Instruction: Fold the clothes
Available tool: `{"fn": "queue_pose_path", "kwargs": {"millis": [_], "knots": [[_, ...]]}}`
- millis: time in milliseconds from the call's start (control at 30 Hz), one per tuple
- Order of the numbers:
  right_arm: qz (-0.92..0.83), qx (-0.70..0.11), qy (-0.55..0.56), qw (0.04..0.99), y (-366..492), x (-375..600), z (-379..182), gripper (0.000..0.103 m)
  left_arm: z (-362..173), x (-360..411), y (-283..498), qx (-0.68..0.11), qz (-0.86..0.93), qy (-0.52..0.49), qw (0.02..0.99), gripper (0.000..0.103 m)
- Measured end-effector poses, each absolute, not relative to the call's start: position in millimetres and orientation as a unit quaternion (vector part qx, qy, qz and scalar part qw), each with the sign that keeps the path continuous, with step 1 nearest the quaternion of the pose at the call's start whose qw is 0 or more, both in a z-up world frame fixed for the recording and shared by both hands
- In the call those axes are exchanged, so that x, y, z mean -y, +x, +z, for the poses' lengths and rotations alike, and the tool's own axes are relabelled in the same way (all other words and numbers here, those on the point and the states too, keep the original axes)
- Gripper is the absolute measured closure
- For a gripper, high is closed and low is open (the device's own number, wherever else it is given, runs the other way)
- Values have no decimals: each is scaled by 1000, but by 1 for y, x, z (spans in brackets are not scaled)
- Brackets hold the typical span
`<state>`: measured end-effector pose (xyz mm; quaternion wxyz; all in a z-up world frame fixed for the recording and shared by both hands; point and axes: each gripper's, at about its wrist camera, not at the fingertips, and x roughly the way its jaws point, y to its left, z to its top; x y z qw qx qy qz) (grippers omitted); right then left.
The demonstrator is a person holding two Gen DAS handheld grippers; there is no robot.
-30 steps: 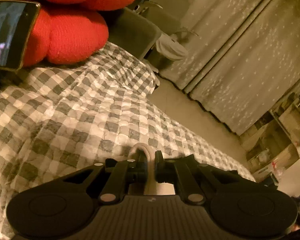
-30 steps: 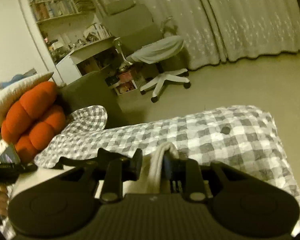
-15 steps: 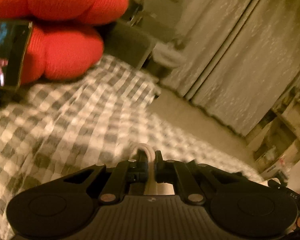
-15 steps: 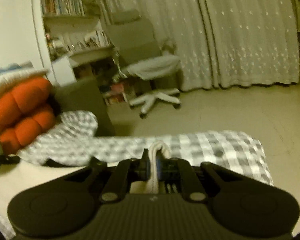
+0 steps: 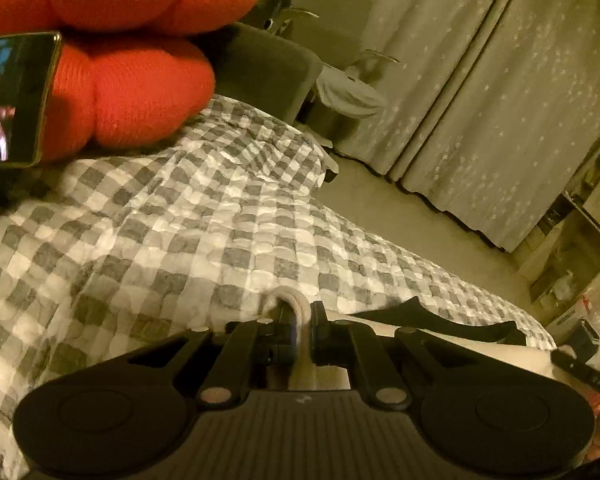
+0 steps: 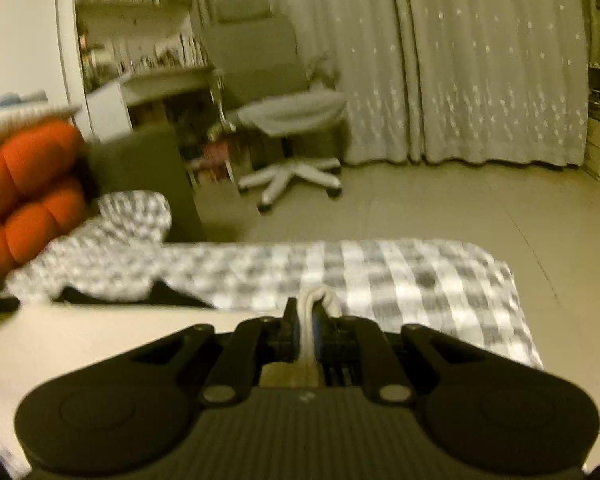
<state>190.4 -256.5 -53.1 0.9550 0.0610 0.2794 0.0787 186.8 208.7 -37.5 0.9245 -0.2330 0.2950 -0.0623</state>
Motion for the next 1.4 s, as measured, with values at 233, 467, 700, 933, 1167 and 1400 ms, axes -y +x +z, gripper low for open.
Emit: {"fn": "queue_pose_path", "kwargs": {"millis": [233, 467, 700, 933, 1167, 1400], "knots": [[76, -265, 60, 959, 187, 257, -47, 96, -40, -203, 189, -303, -54, -206, 929, 97], [73, -253, 54, 963, 184, 252, -44, 96, -39, -200, 188, -302, -50, -199, 931, 97], [69, -246, 51, 965, 183, 255, -44, 96, -36, -203, 186, -293, -41, -210, 932, 97], [69, -221, 65, 971, 178, 260, -38, 96, -33, -202, 185, -275, -38, -211, 937, 97], [57, -252, 38, 965, 186, 255, -49, 96, -44, -202, 192, -301, -35, -208, 930, 96], [54, -273, 38, 960, 190, 254, -52, 93, -41, -206, 189, -304, -41, -221, 926, 91]]}}
